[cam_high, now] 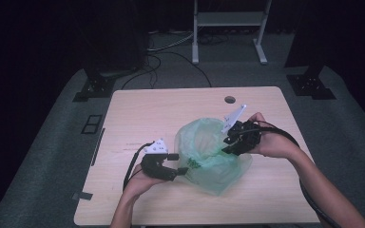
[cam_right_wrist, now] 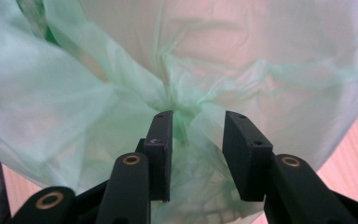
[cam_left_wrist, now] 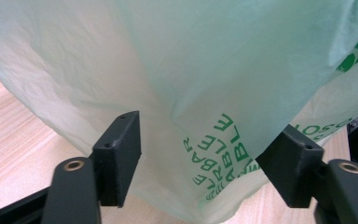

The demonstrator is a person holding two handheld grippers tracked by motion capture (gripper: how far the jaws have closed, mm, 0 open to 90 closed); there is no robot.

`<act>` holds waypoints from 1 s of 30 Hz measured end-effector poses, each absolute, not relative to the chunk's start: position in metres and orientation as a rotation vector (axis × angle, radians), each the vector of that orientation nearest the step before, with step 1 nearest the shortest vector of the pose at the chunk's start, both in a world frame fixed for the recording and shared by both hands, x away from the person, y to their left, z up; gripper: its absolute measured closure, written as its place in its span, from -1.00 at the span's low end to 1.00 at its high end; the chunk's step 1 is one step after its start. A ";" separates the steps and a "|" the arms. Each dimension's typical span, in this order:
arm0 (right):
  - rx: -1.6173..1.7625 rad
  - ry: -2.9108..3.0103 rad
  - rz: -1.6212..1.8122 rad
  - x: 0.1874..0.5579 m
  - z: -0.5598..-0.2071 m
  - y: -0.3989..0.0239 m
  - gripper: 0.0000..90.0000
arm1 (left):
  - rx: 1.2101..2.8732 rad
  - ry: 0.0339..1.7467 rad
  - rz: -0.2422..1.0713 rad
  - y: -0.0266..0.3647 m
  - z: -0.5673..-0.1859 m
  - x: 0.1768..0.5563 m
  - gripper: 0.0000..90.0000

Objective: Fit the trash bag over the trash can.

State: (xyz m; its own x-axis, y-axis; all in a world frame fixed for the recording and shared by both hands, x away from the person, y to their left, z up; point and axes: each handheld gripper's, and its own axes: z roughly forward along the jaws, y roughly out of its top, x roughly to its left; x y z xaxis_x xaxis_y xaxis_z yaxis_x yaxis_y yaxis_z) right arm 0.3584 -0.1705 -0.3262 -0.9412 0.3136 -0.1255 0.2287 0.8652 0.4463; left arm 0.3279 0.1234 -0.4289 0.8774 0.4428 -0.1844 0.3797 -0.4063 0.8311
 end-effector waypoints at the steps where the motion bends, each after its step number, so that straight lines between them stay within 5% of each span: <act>1: 0.420 2.843 0.639 0.358 -0.329 -0.171 0.39 | 2.039 0.598 0.080 0.124 -0.429 0.328 -0.35; 30: 0.762 2.484 1.234 0.374 -0.317 -0.238 -0.07 | 1.980 0.673 0.165 0.153 -0.419 0.326 -0.81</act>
State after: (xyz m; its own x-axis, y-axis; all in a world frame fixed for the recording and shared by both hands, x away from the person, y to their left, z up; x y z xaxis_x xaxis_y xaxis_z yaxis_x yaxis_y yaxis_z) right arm 0.3738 -0.2383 -0.3170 -0.8271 0.5621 -0.0026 0.3375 0.5002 0.7974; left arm 0.3261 0.1526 -0.4193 0.8360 0.5231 -0.1659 0.3874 -0.3486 0.8535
